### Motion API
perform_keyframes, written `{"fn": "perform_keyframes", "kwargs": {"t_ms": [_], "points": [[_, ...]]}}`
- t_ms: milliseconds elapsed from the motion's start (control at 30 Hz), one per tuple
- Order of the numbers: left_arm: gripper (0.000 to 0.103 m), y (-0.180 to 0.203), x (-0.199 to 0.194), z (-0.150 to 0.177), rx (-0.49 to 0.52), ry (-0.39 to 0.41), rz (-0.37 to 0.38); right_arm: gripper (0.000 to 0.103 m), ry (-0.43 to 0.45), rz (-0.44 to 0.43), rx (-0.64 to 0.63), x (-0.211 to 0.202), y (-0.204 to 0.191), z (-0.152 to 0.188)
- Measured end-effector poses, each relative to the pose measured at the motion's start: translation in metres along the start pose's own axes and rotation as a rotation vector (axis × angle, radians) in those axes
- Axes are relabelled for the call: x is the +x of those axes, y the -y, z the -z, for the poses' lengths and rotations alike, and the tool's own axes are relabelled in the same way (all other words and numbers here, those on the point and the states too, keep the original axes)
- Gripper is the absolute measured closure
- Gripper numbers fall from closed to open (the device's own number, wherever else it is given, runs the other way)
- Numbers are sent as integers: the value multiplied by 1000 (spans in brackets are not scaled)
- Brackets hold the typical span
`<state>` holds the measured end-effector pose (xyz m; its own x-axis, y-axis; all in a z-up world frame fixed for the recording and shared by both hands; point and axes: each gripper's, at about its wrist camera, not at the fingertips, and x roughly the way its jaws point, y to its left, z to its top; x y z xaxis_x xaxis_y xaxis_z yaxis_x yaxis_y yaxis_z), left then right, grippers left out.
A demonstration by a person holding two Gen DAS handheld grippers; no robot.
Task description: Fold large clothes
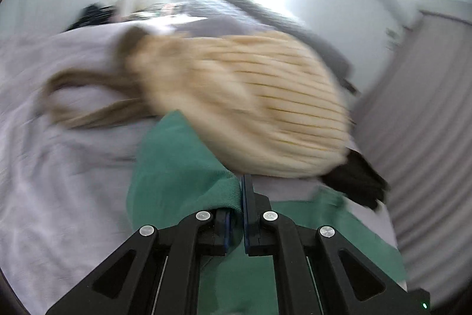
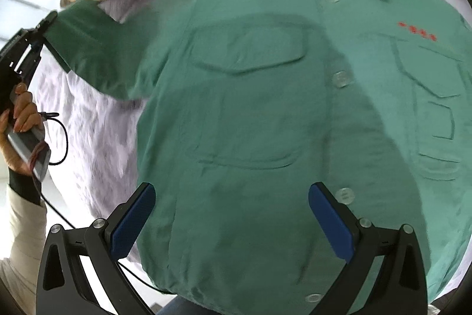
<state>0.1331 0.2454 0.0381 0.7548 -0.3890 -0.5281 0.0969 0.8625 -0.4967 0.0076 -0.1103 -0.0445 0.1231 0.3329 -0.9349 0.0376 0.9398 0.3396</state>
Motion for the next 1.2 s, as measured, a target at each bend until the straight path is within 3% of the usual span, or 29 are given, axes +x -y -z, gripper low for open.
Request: {"fn": "perform_keyframes", "kwargs": {"t_ms": [133,267,400,500,600,633,667,733,867,967,1100,1200], "points": [[96,98,37,13,127,-85,172,0,70,7,80,-25,38,1],[96,185,91,53,265,-214,247,0,118,29,187,-45,92,8],[96,242,149,116,407,-355,179,0,128,36,283,-53,144,25],[96,260,173,159,474,-451,126,0,126,31,333,-54,170,34],[96,265,181,189,543,-501,60,0,133,1,367,-51,188,42],[87,262,184,195,558,-513,42,0,136,-12,376,-50,192,43],[58,260,185,195,563,-523,39,0,141,-23,379,-51,199,43],[14,262,177,197,565,-520,41,0,144,-49,372,-51,200,39],[13,256,151,197,636,-492,1,0,178,-103,301,-54,187,17],[13,233,120,189,605,-474,-24,0,232,-66,180,-64,169,-6],[13,185,88,173,545,-410,-230,0,263,108,-97,-55,110,-44],[13,139,82,169,506,-415,-415,0,286,230,-291,-31,63,-62]]}}
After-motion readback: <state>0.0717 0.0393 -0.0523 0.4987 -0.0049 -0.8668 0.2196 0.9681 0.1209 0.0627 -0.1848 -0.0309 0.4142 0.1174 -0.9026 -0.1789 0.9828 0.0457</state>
